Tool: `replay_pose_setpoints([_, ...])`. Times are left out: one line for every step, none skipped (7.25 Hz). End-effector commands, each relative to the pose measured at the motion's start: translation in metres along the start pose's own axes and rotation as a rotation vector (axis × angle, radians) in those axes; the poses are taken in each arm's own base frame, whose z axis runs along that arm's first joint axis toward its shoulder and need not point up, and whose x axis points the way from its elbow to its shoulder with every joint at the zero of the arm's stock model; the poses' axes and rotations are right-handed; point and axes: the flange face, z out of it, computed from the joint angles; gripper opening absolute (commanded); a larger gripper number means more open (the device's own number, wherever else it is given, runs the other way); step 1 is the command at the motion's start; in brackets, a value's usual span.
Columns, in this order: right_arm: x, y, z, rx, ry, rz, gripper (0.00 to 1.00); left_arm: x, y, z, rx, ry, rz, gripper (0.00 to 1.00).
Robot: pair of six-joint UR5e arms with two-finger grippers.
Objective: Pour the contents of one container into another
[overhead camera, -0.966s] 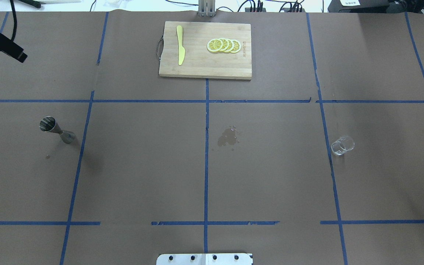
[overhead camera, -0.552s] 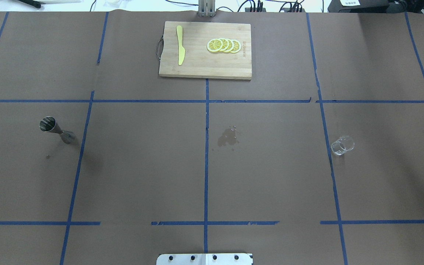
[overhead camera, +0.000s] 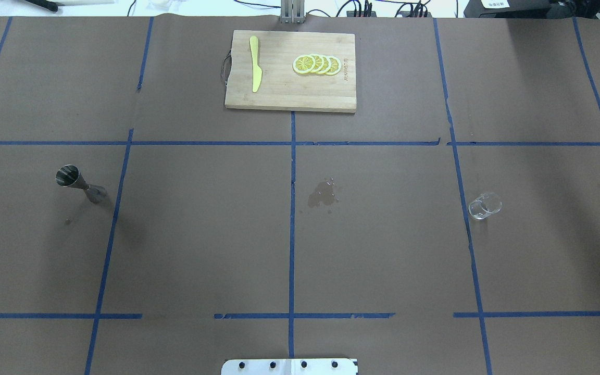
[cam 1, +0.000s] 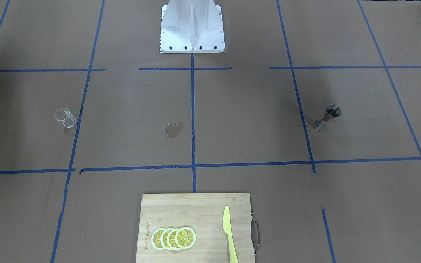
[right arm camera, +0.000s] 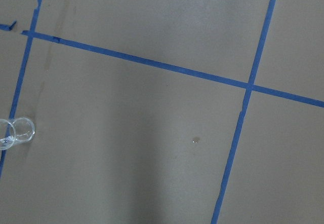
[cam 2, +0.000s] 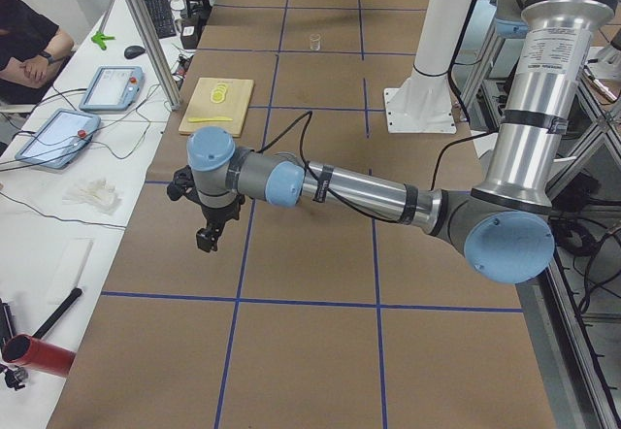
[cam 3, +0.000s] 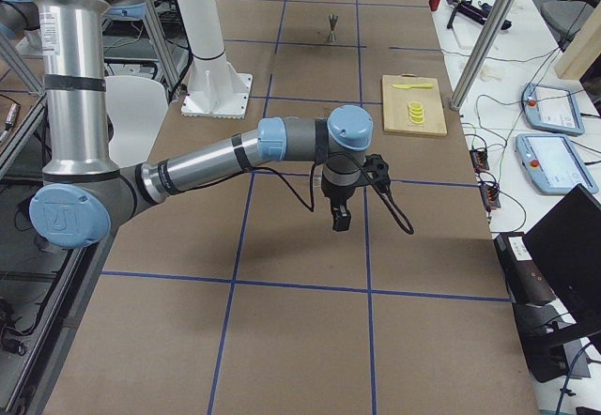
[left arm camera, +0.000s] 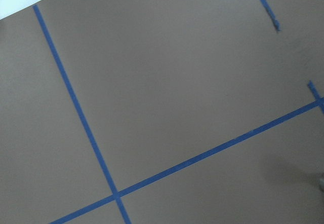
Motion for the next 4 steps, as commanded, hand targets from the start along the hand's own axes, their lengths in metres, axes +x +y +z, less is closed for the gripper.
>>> replay_pose_setpoints([0.023, 0.017, 0.020, -0.017, 0.025, 0.027, 1.00, -0.029, 0.056, 0.015, -0.034, 0.000, -0.106, 1.00])
replay_pose_setpoints([0.051, 0.023, 0.026, -0.015, 0.016, 0.075, 1.00, -0.030, 0.061, 0.017, -0.039, -0.004, -0.135, 1.00])
replay_pose_setpoints([0.063, 0.028, 0.032, -0.025, 0.014, 0.101, 1.00, -0.035, 0.069, 0.025, -0.054, 0.001, -0.183, 1.00])
replay_pose_setpoints([0.077, 0.032, 0.035, -0.029, 0.009, 0.133, 1.00, -0.035, 0.074, 0.026, -0.055, -0.001, -0.250, 1.00])
